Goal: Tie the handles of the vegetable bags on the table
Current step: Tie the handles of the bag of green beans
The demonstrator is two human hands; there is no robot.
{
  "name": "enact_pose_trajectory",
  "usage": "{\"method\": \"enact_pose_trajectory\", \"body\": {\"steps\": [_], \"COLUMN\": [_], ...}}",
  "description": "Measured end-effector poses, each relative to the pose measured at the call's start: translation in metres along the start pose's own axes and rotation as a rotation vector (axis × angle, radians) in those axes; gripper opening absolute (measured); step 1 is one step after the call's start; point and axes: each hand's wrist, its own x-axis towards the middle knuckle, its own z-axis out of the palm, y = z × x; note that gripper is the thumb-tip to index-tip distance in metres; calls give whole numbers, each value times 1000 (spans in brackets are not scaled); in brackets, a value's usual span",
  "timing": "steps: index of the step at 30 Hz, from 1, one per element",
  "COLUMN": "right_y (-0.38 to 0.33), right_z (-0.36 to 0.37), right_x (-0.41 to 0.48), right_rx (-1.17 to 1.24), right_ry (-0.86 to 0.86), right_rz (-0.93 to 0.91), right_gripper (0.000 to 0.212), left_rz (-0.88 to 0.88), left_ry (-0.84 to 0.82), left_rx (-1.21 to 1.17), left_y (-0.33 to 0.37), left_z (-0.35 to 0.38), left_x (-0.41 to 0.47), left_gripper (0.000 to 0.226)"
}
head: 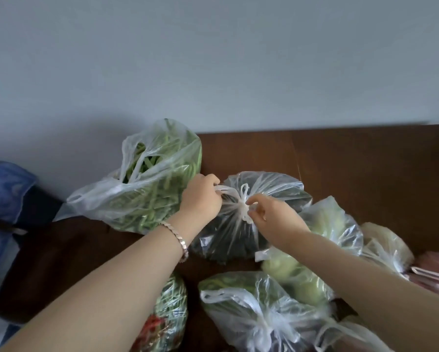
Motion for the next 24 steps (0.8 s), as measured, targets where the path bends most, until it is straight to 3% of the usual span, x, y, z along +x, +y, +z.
{"method": "enact_pose_trajectory", "body": {"steps": [3,5,9,11,14,20,24], "right_y": [-13,-27,-62,-80,-106,-154,-181], "right_z": [-19,-27,-29,-22,-9,8,23], "right_x": [-7,-8,-10,-13,-15,-1,19], "right_rx": [-39,-94,-210,-345,-488,-531,-414], "right_ry": [-30,-96,-207,-249,-276,-175,-18], "right_rz": [-22,-33,-61,-113,-131,-54,28], "right_gripper": [20,20,21,24,28,27,25], "left_rz": [136,78,-306,-405,-211,264,448], "left_ry": [185,274,33,-30,-63,33,7], "left_rx": [251,414,604,433,217,288,318], "left_y": [-16,-33,-74,-92,-108,-129,-159], "left_z": [-34,-59,-100,-113,-123,-142,-154], "left_x": [-22,-36,-47,-47,-49,-52,-48], "left_gripper": [32,44,75,55,16,41,24]}}
